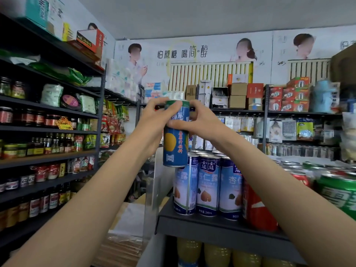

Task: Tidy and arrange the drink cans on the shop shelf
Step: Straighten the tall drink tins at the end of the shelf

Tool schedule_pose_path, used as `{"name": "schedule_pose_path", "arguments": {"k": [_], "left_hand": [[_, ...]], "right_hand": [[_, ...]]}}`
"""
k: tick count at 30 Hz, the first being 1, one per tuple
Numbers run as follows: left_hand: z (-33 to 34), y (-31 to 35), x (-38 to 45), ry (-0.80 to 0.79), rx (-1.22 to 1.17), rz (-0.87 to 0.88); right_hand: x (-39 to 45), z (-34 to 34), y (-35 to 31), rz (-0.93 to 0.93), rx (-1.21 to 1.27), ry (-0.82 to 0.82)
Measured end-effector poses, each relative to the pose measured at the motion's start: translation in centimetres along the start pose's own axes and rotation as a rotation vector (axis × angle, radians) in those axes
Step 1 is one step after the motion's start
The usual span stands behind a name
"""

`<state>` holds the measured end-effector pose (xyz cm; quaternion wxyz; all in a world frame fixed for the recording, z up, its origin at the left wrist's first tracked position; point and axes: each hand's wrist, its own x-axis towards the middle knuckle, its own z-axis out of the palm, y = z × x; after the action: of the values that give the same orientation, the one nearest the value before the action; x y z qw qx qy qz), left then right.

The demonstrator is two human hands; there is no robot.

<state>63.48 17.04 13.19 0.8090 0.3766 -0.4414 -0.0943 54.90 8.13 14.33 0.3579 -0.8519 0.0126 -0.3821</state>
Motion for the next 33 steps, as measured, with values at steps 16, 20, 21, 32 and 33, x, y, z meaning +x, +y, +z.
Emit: {"name": "schedule_pose_path", "arguments": {"k": [16, 20, 21, 32, 33], "left_hand": [[2.8, -5.8, 4.7, -0.534, 1.056, -0.099], [3.8, -7.6, 5.3, -0.663, 1.240, -0.150], [4.0, -7.8, 5.4, -0.694, 1.275, -0.168], [4.1, -8.6, 6.1, -0.804, 1.379, -0.214], [4.3, -8.4, 6.0, -0.805, 1.388, -0.183]], "right_hand": [[3.2, -9.4, 4.4, 0.096, -0.156, 0.418], [4.5, -9.4, 5.8, 0.161, -0.310, 0.342], [4.7, -9.3, 6.2, 0.191, -0.336, 0.308], [4.9, -10.7, 8.1, 0.462, -0.389, 0.154], [4.7, -10.8, 8.3, 0.480, -0.401, 0.138]]}}
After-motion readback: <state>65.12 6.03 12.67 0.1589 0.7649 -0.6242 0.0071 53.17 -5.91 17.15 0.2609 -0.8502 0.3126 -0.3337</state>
